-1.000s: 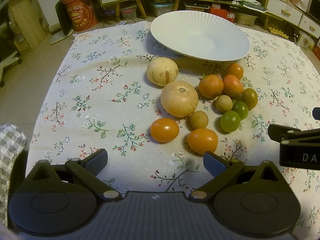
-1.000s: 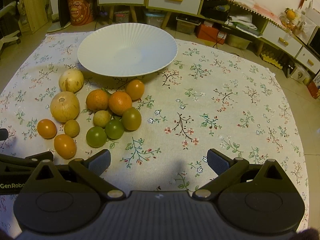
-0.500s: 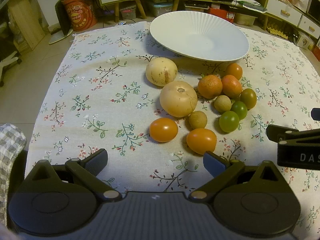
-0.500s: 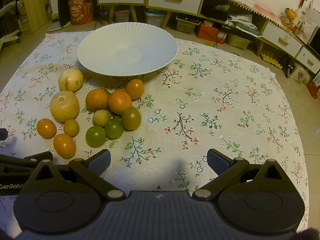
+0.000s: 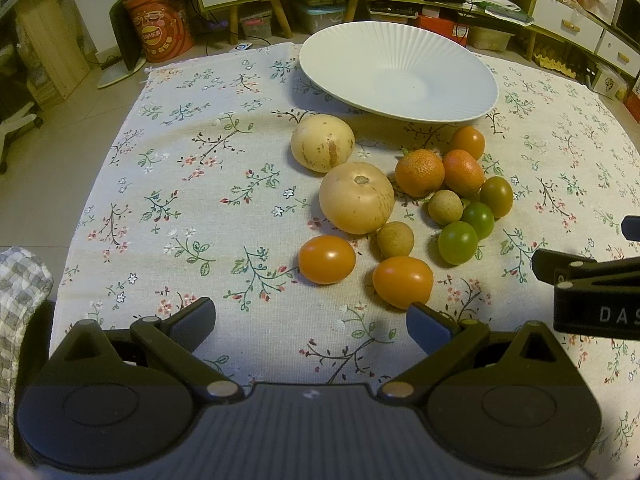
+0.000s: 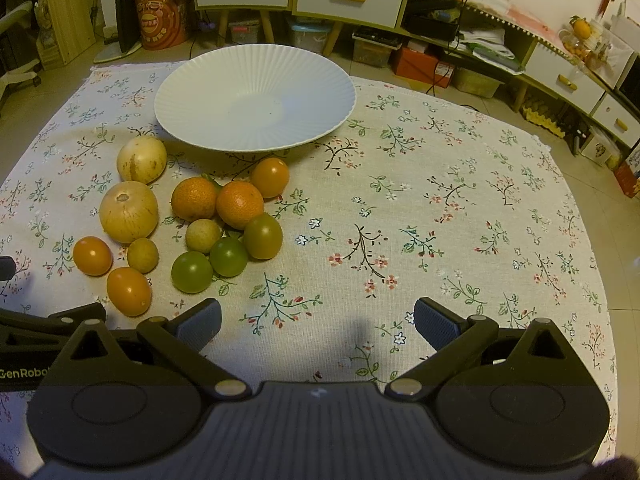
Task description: Organize fruits
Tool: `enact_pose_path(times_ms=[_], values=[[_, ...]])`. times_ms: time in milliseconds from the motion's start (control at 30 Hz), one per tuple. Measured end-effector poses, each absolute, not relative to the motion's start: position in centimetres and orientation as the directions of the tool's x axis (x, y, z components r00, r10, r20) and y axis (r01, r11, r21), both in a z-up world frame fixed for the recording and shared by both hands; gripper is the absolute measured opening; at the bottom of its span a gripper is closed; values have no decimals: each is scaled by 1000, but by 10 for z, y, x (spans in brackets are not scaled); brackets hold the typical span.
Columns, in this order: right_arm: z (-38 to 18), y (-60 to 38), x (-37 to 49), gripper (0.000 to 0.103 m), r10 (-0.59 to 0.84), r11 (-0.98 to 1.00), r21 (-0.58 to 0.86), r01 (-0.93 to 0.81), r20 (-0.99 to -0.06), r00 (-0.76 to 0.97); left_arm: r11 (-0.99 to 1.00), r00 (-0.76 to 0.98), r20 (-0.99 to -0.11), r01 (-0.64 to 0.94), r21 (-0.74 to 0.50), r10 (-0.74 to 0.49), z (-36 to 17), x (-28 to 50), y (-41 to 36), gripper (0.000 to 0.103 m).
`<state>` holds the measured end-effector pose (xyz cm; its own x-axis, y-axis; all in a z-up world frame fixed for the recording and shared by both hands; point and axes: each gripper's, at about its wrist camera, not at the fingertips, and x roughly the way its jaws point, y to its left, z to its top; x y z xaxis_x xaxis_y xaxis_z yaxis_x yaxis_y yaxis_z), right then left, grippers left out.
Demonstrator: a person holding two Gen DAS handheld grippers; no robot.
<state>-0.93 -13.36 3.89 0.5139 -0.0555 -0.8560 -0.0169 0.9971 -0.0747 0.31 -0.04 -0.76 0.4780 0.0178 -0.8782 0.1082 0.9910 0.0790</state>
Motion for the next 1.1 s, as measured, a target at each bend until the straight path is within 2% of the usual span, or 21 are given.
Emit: enact_pose_path(times_ms=[767,933,1100], values=[[39,-133,-8,103,-55,997,-75,-19,-858,511,991,473,-881,113,71,9,-7,3,-2,92],[40,-140,-4,103,-3,1000,-12,-15,-871,491,991,463,-887,120,58,-4,-7,6,2,92],[40,-144,1,102,-10,1000,-17,-11,-874,487,990,453,-891,133,40,-25,-6,10,9,92]])
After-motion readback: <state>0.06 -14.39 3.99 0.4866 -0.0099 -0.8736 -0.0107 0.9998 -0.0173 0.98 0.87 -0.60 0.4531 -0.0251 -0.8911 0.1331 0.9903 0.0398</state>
